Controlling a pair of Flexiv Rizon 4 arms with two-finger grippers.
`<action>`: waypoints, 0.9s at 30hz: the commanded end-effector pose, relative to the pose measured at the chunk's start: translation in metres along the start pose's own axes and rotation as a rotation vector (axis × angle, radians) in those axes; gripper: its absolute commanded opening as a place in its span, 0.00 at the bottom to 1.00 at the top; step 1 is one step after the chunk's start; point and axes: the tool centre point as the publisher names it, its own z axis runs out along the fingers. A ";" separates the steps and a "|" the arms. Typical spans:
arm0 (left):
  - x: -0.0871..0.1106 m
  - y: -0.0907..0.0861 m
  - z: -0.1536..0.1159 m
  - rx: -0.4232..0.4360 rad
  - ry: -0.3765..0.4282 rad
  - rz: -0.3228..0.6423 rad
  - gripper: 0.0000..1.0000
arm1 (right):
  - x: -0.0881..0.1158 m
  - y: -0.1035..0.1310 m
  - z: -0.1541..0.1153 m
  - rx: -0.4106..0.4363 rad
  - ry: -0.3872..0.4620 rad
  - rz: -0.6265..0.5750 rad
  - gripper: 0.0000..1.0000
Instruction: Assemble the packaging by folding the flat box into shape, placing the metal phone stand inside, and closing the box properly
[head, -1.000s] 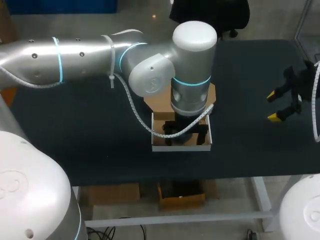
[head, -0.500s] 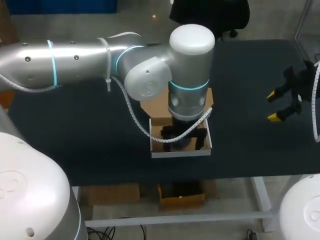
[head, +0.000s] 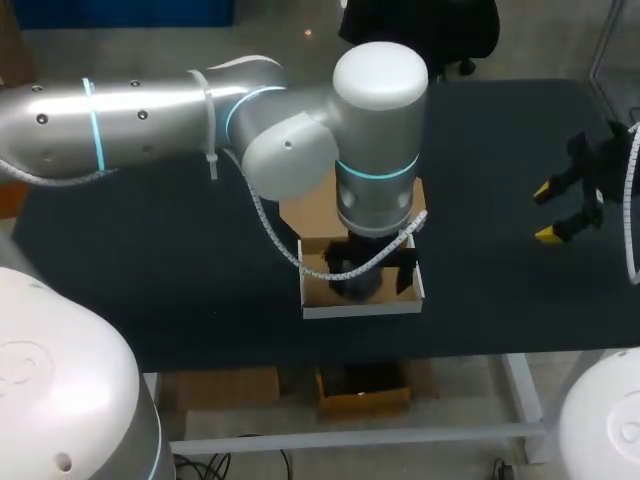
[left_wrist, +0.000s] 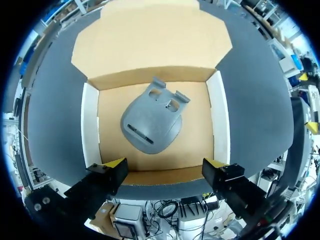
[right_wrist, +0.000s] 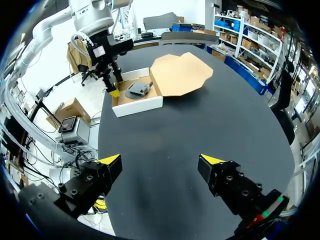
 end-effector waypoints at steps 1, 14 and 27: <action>-0.009 0.001 -0.024 0.036 0.015 0.041 1.00 | 0.000 0.000 -0.002 -0.002 0.004 0.000 1.00; -0.049 -0.031 -0.068 0.130 0.002 0.195 1.00 | 0.000 0.000 -0.002 -0.002 0.004 0.000 1.00; -0.096 -0.064 -0.086 0.140 0.117 0.299 1.00 | 0.000 0.000 -0.002 -0.002 0.004 0.000 1.00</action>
